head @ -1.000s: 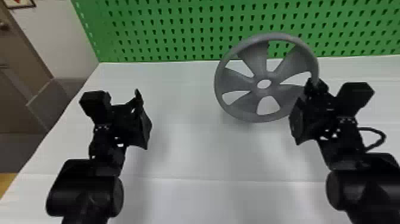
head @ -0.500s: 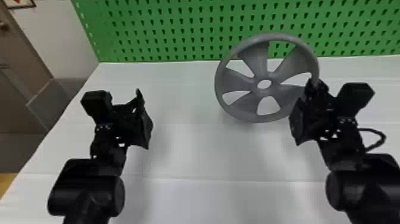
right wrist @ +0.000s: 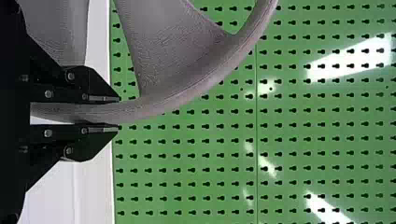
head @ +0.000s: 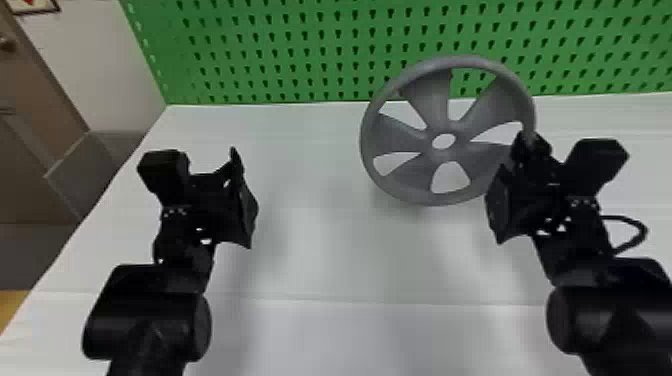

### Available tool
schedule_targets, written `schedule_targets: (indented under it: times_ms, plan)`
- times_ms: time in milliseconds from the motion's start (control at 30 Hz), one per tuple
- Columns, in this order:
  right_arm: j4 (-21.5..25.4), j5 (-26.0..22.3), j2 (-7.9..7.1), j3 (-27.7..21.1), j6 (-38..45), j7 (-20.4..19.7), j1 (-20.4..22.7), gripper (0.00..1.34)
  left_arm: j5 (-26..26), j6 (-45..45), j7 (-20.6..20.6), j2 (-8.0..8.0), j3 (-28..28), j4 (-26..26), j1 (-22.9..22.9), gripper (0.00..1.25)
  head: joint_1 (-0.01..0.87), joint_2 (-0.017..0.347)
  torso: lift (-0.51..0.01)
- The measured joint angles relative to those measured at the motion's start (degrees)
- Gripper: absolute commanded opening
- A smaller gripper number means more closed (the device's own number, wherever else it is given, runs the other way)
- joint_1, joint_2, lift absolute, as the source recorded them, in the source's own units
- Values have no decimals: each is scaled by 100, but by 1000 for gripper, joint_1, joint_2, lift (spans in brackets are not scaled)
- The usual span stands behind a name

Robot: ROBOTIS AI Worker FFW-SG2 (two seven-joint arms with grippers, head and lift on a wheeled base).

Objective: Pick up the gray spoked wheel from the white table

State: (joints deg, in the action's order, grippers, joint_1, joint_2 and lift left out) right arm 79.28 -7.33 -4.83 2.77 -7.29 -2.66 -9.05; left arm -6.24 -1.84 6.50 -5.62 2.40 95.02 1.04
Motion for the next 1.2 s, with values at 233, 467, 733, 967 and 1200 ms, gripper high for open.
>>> schedule_targets:
  times_ms: [233, 467, 733, 967, 1200]
  plan:
    - [0, -21, 0, 4, 0, 2, 0, 222, 0, 0, 0, 0, -1, -1, 0, 888, 779, 149, -64]
    - [0, -22, 0, 4, 0, 1, -1, 222, 0, 0, 0, 0, 3, -1, 0, 888, 779, 149, -64]
    - [0, -22, 0, -5, 4, 2, -3, 222, 8, 0, 0, 0, -3, -1, -15, 888, 779, 149, -64]
    - [0, -22, 15, -8, 16, 2, -9, 222, 9, 0, 0, 0, -2, -1, -21, 888, 779, 149, -64]
    - [0, -22, 18, -12, 18, 2, -17, 222, 9, 0, 0, 0, -3, -1, -26, 888, 779, 149, -64]
